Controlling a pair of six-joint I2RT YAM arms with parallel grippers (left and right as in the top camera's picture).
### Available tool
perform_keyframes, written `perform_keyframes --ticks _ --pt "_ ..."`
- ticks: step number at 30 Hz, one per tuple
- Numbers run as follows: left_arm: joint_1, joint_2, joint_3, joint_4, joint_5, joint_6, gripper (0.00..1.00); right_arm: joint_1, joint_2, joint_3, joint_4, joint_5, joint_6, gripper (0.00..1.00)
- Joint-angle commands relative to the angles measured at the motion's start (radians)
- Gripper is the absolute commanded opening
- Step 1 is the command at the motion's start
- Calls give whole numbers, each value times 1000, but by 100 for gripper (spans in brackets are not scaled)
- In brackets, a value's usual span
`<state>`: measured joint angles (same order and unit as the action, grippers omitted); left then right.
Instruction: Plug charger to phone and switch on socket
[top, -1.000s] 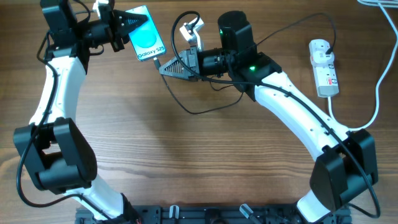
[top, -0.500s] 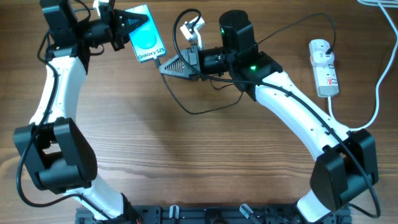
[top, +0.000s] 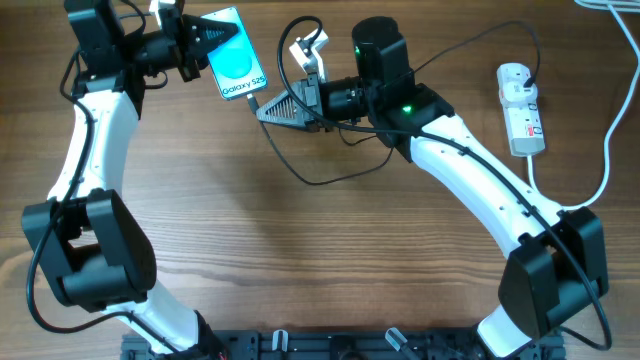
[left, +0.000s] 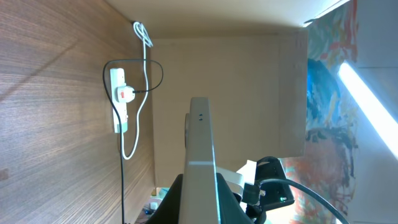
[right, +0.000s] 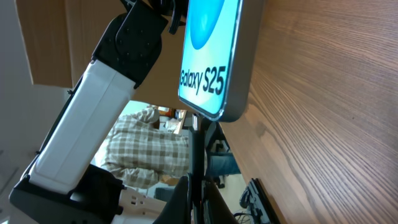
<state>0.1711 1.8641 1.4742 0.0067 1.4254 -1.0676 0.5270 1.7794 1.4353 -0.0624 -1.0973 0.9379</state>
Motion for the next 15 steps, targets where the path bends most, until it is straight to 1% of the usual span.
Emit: perform_keyframes --ticks 1,15 --pt "-2 -32 10 5 14 4 4 4 -1 9 8 28 -10 4" --pt "-2 -32 10 5 29 5 4 17 -1 9 4 51 -11 4"
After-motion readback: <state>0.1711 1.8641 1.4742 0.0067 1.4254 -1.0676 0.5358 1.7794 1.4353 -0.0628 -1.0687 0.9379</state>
